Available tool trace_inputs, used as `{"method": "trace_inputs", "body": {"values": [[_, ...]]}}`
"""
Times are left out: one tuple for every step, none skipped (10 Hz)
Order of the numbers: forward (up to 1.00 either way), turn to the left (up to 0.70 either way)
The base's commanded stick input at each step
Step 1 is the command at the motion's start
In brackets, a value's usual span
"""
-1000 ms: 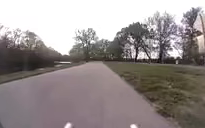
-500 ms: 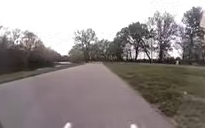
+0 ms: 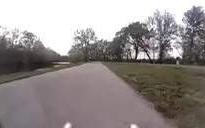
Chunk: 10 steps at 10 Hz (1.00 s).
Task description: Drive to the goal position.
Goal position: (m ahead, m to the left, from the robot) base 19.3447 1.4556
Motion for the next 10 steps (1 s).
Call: {"method": "trace_inputs", "body": {"values": [[1.00, 0.00], [1.00, 0.00], [1.00, 0.00], [1.00, 0.00], [1.00, 0.00], [1.00, 0.00], [1.00, 0.00], [1.00, 0.00], [1.00, 0.00], [1.00, 0.00]]}}
